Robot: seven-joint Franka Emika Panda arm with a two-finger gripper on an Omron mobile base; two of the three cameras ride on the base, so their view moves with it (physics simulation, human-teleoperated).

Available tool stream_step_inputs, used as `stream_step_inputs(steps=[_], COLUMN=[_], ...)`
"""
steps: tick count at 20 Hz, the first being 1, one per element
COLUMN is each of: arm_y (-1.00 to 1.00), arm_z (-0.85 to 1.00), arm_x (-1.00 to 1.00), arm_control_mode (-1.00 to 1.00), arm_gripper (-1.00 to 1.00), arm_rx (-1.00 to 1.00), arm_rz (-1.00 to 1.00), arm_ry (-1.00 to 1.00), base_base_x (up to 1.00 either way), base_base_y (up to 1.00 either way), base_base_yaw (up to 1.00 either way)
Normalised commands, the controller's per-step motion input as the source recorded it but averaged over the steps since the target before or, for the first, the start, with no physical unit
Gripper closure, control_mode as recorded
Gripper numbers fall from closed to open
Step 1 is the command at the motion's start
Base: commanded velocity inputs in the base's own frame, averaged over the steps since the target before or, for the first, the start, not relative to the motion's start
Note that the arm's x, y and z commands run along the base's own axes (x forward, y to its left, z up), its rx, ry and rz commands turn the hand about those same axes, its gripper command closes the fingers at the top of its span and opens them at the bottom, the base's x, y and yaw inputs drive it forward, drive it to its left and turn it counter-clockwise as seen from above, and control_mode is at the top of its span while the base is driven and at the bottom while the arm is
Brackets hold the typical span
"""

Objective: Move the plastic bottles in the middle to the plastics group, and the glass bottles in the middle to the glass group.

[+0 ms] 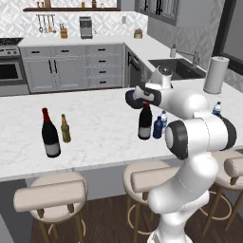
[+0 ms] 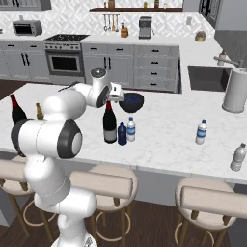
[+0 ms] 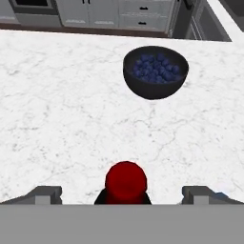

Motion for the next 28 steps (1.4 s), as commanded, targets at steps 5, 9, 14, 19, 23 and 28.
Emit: stream_step_inputs(steps=[5, 9, 14, 19, 23, 28], arm_y=[0.0, 0.0, 0.0, 0.0, 0.0, 0.0], arm_z=[0.0, 0.0, 0.0, 0.0, 0.0, 0.0], arm_x=[0.15, 0.04, 0.0, 0.0, 0.0, 0.0], arm_control_mode=[-1.0, -1.0, -1.0, -1.0, -1.0, -1.0], arm_gripper=[-1.0, -1.0, -1.0, -1.0, 1.0, 1.0], arm_rx=[0.0, 0.0, 0.0, 0.0, 0.0, 0.0], arm_rz=[0.0, 0.0, 0.0, 0.0, 0.0, 0.0], arm_ry=[0.0, 0.0, 0.0, 0.0, 0.0, 0.0], base_base_x=[0.0, 0.0, 0.0, 0.0, 0.0, 0.0], base_base_y=[0.0, 0.0, 0.0, 0.0, 0.0, 0.0], base_base_yaw=[0.0, 0.0, 0.0, 0.0, 0.0, 0.0])
